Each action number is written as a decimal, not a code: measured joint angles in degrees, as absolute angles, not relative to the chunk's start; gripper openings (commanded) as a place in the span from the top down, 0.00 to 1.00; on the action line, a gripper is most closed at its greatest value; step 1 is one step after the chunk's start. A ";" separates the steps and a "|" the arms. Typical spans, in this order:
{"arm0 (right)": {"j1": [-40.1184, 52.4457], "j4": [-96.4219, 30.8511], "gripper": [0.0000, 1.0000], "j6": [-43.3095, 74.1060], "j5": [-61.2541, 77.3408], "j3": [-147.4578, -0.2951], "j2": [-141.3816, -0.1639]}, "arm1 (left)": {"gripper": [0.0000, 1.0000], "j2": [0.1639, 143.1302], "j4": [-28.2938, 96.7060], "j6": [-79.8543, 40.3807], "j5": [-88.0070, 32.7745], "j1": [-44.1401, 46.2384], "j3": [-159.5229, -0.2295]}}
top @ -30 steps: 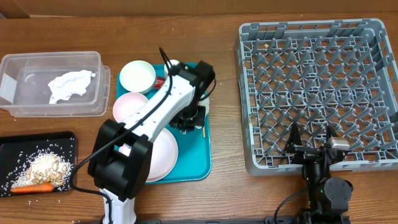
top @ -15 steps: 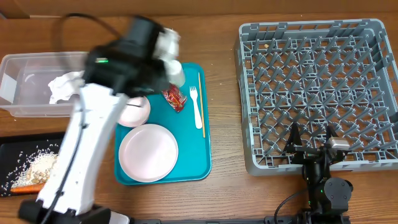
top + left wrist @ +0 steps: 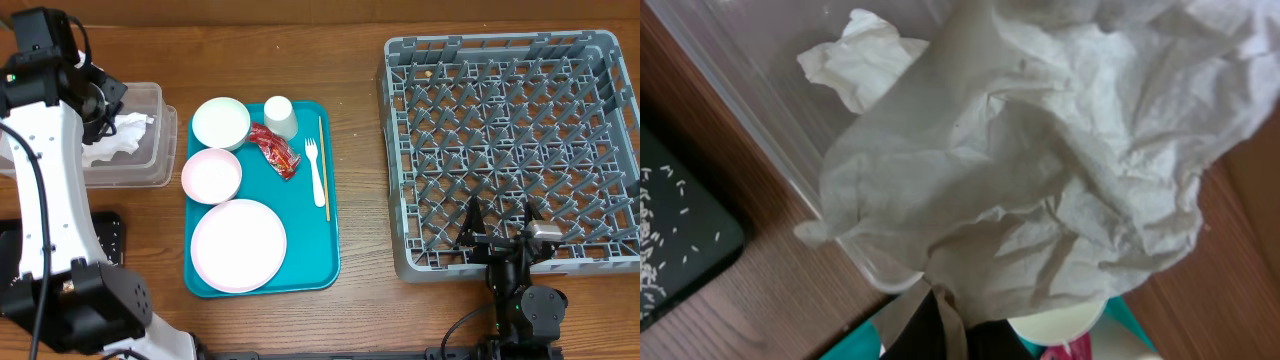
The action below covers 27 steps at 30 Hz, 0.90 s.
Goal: Sort waste into correct bins and load items into the dishwasher
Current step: 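Carry the second tissue with the left gripper into the clear bin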
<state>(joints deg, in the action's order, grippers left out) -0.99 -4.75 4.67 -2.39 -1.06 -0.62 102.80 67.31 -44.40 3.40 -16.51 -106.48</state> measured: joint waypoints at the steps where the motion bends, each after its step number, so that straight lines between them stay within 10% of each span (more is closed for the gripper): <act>1: -0.97 -4.78 0.00 4.64 -2.37 -1.06 -0.62 | 0.51 103.79 67.26 -44.29 3.22 -17.08 -106.45; 5: -0.99 -4.78 0.00 4.64 -2.37 -1.06 -0.62 | 0.23 107.50 67.77 -45.08 0.64 -19.70 -106.41; 17: -0.99 -4.75 0.00 4.64 -2.39 -1.06 -0.62 | 0.34 107.13 68.20 -35.48 -10.48 -20.58 -106.39; 27: -0.99 -4.75 0.00 4.67 -2.42 -1.06 -0.62 | 0.14 95.42 71.90 -31.57 -14.17 -0.25 -106.59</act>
